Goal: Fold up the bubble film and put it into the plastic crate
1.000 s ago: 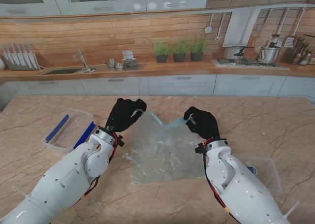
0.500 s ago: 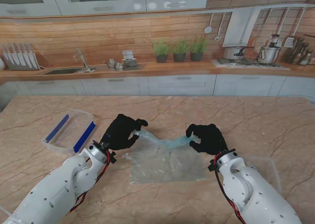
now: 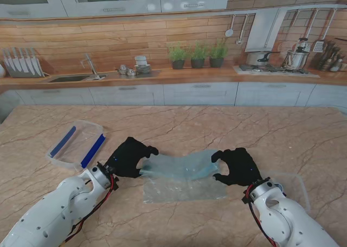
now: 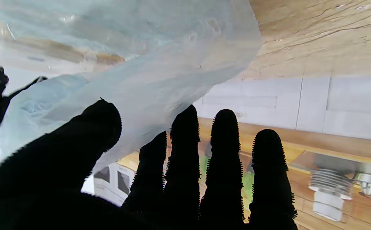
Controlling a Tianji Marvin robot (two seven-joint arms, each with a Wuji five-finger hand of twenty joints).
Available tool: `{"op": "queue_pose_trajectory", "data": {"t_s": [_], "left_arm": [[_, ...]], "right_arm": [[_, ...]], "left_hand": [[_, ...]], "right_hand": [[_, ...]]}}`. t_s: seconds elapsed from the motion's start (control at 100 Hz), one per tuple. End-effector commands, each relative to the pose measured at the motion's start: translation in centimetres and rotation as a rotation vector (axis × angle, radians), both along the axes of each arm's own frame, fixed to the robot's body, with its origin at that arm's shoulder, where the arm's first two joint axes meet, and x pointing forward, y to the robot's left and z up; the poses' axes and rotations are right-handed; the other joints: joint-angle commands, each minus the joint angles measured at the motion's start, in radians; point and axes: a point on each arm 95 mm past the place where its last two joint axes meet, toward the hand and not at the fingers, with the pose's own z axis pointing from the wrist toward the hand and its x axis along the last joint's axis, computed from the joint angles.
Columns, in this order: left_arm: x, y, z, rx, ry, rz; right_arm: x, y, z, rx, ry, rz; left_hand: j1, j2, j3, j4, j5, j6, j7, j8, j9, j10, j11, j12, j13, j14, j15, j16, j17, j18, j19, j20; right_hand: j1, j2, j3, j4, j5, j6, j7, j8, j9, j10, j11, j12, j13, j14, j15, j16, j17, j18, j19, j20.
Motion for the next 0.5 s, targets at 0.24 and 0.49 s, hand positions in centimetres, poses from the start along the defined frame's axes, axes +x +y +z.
{"op": "queue_pose_trajectory", "data": {"t_s": [0.24, 0.49], "left_arm": [[-1.7, 1.1, 0.2, 0.149, -0.026, -0.028], [-2.5, 2.0, 0.2, 0.200, -0.052, 0.014]], "right_arm": [[-2.4, -0.7, 1.1, 0.081, -0.080, 0.016], [-4.3, -2.0, 2.6, 0.088, -0.191, 0.010]], "left_hand": [[-0.094, -0.017, -0.057, 0.020, -0.018, -0.027, -0.130, -0.017, -0.206, 0.048, -0.177, -0.138, -0.106, 0.012, -0.089, -0.029, -0.070, 0.016, -0.079, -0.042], [0.008, -0.005, -0.013, 0.032, -0.030, -0.033, -0.142, -0.014, -0.226, 0.050, -0.190, -0.151, -0.119, 0.013, -0.103, -0.032, -0.074, 0.011, -0.091, -0.042]], "right_hand": [[-0.075, 0.018, -0.086, 0.046, 0.029, 0.002, -0.013, -0.001, -0.009, 0.011, -0.030, -0.001, -0.017, -0.015, -0.025, -0.010, 0.004, 0.024, -0.043, 0.037], [-0.112, 0.054, -0.068, 0.057, 0.057, 0.000, -0.040, -0.004, 0.008, 0.015, -0.044, 0.002, -0.004, -0.009, -0.030, -0.004, 0.022, 0.031, -0.040, 0.062]]}}
